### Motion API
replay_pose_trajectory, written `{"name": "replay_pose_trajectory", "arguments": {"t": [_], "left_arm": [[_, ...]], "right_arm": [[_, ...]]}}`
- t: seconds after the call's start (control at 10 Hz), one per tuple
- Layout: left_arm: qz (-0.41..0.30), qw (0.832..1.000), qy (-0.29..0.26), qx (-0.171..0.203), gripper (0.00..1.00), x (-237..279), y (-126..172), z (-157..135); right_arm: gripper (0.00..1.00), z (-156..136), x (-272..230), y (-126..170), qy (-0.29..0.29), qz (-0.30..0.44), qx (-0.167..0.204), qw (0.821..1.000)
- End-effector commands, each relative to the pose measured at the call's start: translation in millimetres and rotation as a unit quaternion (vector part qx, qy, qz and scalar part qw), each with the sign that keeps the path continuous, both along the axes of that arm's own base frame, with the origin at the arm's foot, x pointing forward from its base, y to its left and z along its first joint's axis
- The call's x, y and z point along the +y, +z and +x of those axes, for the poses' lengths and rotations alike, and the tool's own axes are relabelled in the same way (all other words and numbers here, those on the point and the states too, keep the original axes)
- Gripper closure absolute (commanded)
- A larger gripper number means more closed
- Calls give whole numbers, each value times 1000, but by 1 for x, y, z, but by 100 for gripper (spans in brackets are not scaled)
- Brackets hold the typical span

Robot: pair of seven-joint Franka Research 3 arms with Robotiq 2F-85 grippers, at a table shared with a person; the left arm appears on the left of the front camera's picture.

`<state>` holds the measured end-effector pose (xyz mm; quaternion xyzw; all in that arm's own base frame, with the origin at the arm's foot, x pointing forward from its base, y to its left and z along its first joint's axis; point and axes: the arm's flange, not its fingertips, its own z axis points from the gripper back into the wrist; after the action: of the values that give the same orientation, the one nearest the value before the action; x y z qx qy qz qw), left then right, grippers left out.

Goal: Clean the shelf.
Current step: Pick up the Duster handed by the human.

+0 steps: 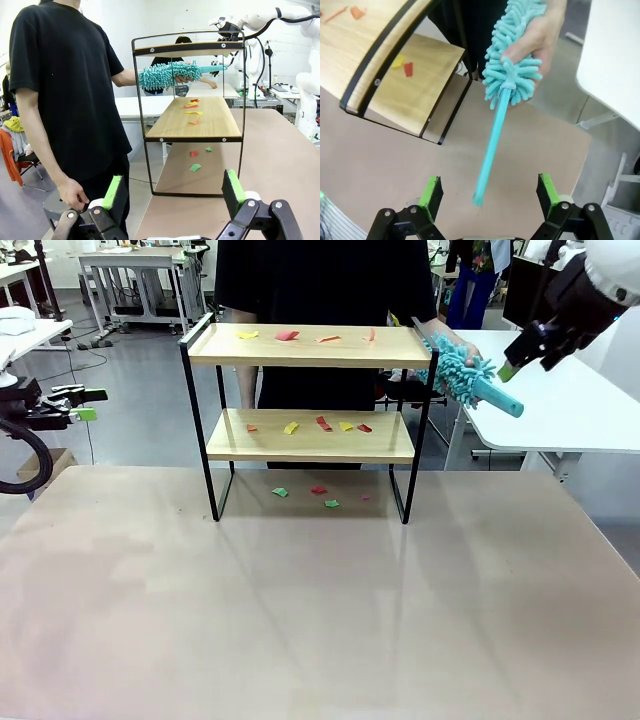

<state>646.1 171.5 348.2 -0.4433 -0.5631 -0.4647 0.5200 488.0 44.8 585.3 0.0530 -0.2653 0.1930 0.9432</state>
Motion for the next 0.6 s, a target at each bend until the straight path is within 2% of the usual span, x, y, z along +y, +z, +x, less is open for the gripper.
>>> {"name": "replay_pose_trajectory", "arguments": {"t": [0.0, 0.2, 0.5], "left_arm": [[3, 1000, -1, -7, 0, 0, 1, -1], [3, 1000, -1, -7, 0, 0, 1, -1], [3, 1000, -1, -7, 0, 0, 1, -1]], "right_arm": [[0, -6, 11, -17, -33, 10, -26, 999], [0, 0, 14, -36, -33, 33, -27, 999], [0, 6, 19, -53, -47, 26, -36, 998]]}}
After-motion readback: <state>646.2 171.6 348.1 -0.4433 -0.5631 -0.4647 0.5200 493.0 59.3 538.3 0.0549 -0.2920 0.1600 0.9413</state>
